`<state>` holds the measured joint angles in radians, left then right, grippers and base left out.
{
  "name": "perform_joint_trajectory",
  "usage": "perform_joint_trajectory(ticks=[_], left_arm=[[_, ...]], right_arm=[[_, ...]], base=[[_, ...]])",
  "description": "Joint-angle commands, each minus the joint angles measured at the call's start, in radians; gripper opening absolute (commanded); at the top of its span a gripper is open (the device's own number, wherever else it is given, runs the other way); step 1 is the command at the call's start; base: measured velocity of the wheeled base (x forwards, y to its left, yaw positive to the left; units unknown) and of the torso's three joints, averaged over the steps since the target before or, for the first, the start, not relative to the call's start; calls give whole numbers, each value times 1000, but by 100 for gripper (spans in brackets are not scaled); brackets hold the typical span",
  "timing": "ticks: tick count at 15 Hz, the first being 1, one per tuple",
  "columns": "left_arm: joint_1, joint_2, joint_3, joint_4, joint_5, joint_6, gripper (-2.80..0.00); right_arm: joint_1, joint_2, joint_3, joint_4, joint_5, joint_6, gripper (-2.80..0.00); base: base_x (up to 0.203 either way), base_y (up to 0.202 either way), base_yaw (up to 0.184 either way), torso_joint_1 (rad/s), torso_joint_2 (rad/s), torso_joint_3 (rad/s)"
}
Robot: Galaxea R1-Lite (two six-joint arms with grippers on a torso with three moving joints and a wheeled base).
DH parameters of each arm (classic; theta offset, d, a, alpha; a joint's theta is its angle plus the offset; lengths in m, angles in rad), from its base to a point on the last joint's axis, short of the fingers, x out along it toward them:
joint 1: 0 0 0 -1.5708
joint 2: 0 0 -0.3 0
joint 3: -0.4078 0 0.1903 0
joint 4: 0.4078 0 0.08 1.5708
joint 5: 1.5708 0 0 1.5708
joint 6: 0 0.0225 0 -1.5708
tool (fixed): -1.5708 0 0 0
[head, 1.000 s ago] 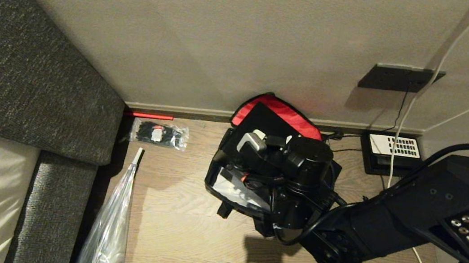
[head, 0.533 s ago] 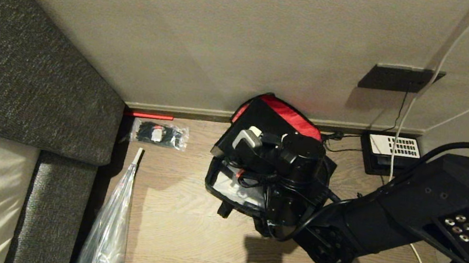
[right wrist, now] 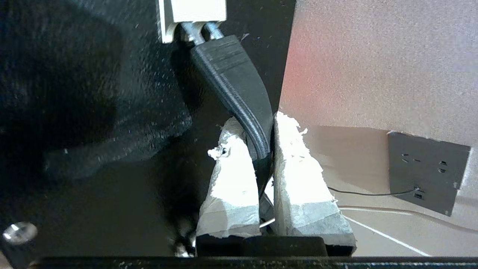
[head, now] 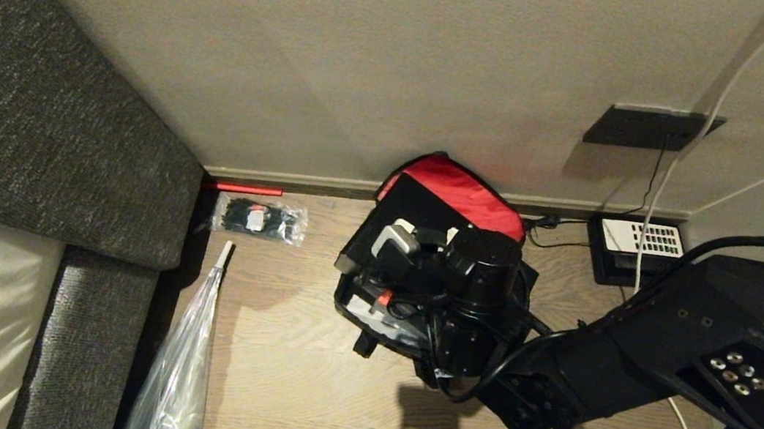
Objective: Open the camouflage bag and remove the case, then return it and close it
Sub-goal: Place the black box back
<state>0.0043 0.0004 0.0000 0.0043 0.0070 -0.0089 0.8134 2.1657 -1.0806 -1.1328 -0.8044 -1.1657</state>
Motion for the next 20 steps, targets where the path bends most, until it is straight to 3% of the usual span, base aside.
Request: perform_joint_trajectory(ticks=[1,10,20], left_arm=[[0,-2,3,0,1,0,-280],[0,-2,3,0,1,0,-280],[0,-2,3,0,1,0,-280]], right_arm=[[-17,-9,16,-5,18,-10,-280],[-59,-72,101,57,135,-19,-280],[-59,-151,176,94,185,-18,-280]], base=[[0,0,0,0,0,0],[0,0,0,0,0,0],[0,0,0,0,0,0]])
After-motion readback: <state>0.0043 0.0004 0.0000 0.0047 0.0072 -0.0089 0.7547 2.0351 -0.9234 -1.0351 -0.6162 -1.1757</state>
